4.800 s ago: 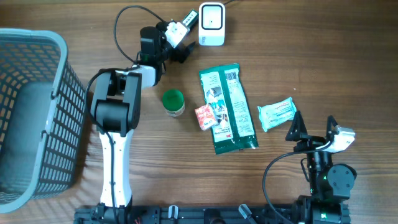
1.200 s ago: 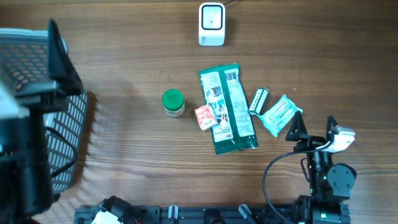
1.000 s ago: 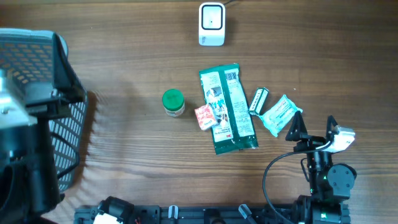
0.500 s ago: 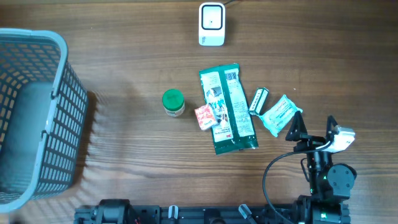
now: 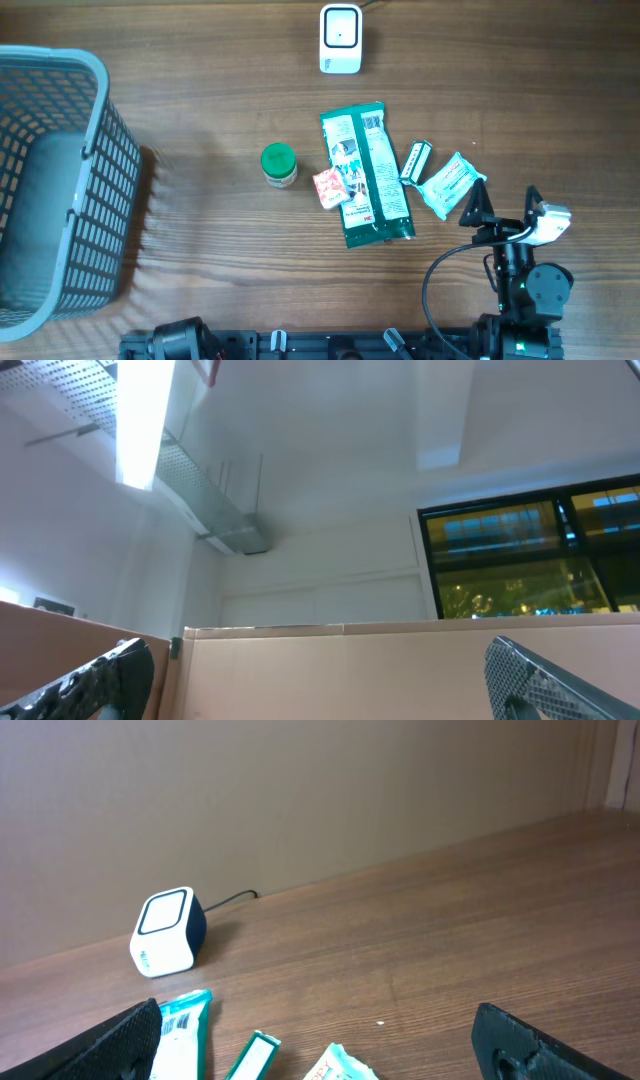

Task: Scan the item barcode
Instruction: 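Reach the right gripper to the red box and grasp it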

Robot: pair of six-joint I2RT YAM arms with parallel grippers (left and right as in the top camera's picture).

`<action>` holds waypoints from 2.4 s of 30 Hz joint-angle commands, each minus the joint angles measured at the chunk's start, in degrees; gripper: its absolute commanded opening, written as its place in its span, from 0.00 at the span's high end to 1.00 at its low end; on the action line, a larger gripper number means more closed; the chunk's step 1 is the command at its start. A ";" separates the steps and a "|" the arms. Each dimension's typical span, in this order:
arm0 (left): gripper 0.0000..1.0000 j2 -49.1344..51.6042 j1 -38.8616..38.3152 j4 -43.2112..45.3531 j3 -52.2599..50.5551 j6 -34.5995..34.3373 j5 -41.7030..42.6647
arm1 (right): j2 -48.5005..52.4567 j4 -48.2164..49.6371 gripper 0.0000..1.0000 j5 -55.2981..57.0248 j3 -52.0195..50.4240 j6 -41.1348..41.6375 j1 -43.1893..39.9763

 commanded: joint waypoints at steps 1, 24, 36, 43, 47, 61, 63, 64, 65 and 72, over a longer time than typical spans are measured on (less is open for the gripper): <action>0.00 -1.62 0.15 0.04 0.02 -0.98 0.46 | -0.28 0.17 0.00 0.28 -0.07 0.74 0.04; 0.00 -1.57 -7.91 5.73 -35.95 -16.41 -5.84 | 9.46 2.93 0.01 -52.19 0.61 20.98 0.04; 0.00 -1.57 -7.91 18.56 -64.59 -27.30 -3.43 | 36.26 -49.00 0.01 -27.96 44.04 -6.23 0.09; 0.00 -1.57 -7.91 9.99 -66.60 -29.70 -3.48 | 48.57 -49.53 0.00 -28.02 51.39 2.73 0.09; 0.00 -1.55 -7.91 5.51 -66.60 -29.66 -4.33 | 53.96 -45.42 0.00 -32.96 51.39 0.61 2.12; 0.00 -1.55 -7.91 -4.04 -66.60 -29.66 -4.31 | 89.68 -22.64 0.06 -23.50 51.39 33.14 28.81; 0.00 -1.55 -7.91 -5.07 -66.60 -29.66 -4.31 | 93.35 -21.55 0.09 -24.11 51.39 36.09 28.81; 0.00 -1.55 -7.91 -5.75 -66.60 -29.66 -4.31 | 94.60 -20.52 0.09 -25.18 51.39 36.63 28.81; 0.00 -1.55 -7.91 -6.73 -66.60 -29.66 -4.31 | 94.97 -19.26 0.09 -26.08 51.36 37.22 29.05; 0.00 -1.55 -7.91 -17.94 -66.60 -29.66 -4.31 | 94.97 -15.37 0.11 -25.49 50.90 45.68 33.44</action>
